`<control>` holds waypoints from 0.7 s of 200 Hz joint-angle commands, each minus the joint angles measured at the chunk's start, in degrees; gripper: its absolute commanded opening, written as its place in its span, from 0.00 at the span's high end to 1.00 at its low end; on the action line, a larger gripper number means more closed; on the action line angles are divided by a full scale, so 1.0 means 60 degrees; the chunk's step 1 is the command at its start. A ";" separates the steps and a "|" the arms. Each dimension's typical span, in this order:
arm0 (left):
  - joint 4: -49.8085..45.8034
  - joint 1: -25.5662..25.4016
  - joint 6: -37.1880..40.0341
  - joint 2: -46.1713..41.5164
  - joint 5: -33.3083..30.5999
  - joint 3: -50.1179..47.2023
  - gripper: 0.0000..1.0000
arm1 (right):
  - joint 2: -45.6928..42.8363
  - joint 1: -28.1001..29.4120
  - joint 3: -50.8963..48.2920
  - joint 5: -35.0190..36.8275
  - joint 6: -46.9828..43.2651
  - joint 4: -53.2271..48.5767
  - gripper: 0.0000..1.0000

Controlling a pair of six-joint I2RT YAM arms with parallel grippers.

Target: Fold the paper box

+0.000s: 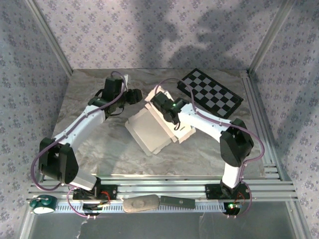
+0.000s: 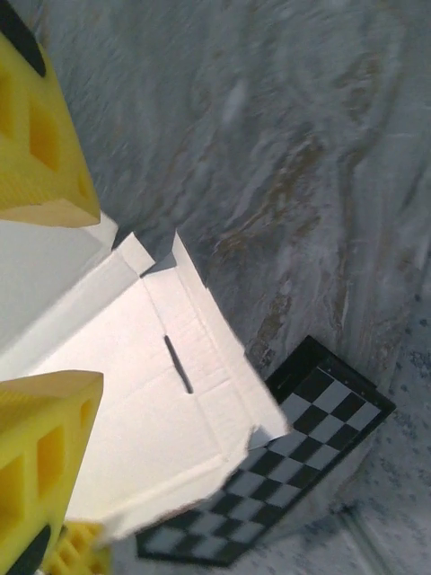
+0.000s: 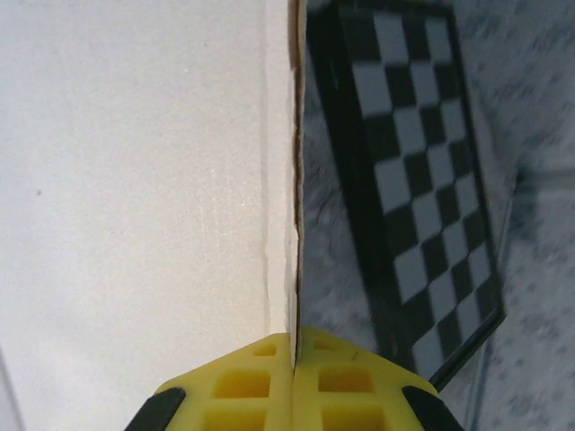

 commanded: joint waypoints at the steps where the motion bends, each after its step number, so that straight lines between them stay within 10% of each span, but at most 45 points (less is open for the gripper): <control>1: 0.0434 -0.0037 0.3001 -0.0310 -0.0177 -0.0363 0.51 | -0.0076 -0.0300 0.0084 -0.0306 -0.2486 0.1558 1.00; 43: 0.2076 -0.0073 0.5311 -0.0288 0.0023 -0.1419 0.45 | -0.0761 -0.0747 -0.0671 -0.2305 -0.4475 0.3070 1.00; 140: 0.4569 0.0201 0.5482 0.1914 0.0536 -0.1230 0.22 | -0.1144 -0.1058 -0.1625 -0.3527 -0.6137 0.4255 1.00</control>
